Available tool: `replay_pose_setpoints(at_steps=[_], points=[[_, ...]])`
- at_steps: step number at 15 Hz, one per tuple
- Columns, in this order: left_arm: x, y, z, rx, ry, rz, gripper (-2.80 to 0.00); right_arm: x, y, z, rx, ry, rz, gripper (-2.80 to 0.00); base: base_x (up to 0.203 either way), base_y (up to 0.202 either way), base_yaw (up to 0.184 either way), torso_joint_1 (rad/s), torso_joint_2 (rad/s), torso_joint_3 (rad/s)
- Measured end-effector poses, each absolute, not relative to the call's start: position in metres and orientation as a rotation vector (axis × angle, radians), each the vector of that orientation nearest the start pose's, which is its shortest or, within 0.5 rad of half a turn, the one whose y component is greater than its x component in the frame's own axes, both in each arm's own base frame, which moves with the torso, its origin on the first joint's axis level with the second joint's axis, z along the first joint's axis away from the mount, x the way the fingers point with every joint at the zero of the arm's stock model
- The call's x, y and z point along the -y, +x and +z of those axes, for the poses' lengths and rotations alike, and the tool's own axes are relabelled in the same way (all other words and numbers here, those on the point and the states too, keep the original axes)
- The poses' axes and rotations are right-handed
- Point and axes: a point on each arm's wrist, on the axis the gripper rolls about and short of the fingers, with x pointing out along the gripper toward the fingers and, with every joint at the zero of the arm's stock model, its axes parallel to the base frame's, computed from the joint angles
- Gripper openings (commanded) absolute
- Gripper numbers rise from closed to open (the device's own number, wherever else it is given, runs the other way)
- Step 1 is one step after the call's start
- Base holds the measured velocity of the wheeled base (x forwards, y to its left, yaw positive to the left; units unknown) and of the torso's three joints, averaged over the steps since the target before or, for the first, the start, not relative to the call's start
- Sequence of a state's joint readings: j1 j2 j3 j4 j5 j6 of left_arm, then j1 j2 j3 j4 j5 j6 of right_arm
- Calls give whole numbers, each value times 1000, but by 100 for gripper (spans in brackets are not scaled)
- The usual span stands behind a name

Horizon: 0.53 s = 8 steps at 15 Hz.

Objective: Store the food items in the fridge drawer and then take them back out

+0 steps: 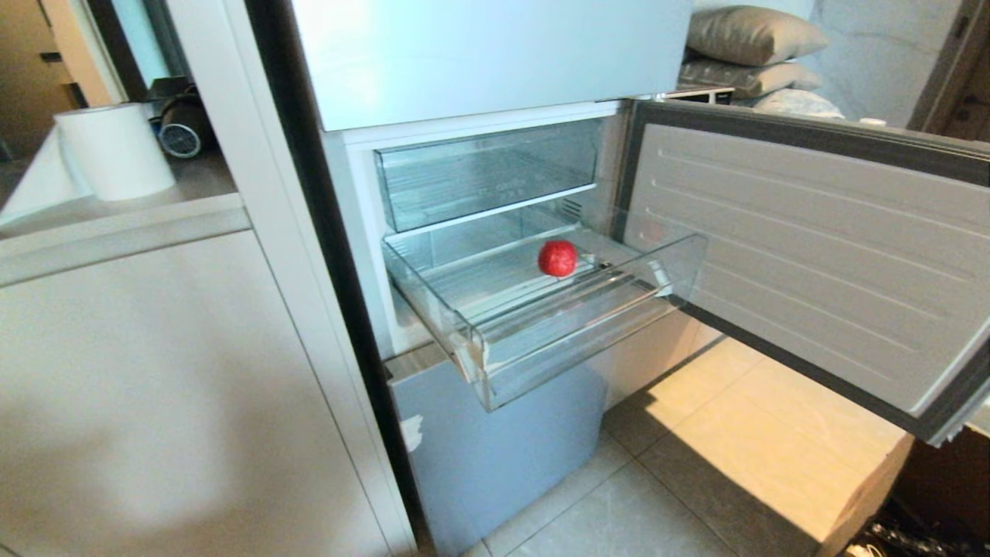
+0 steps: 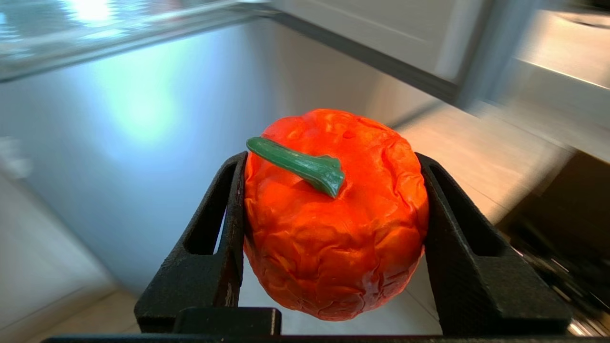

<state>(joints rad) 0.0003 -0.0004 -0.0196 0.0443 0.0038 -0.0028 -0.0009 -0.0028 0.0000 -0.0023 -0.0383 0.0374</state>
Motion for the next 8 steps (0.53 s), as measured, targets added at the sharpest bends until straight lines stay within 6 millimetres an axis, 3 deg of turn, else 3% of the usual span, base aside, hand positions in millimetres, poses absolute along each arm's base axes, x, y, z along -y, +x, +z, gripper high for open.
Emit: replay_pose_setpoints(at_steps=[6,8], points=[[0,-24,76,-25,-3,5,-280,1,-23,76,5,42,-39,-280,1,-9,171,2,1,1],[0,-24,76,-25,-3,4,-280,1,-23,76,5,44,-40,-280,3,-6,98,7,3,-1]])
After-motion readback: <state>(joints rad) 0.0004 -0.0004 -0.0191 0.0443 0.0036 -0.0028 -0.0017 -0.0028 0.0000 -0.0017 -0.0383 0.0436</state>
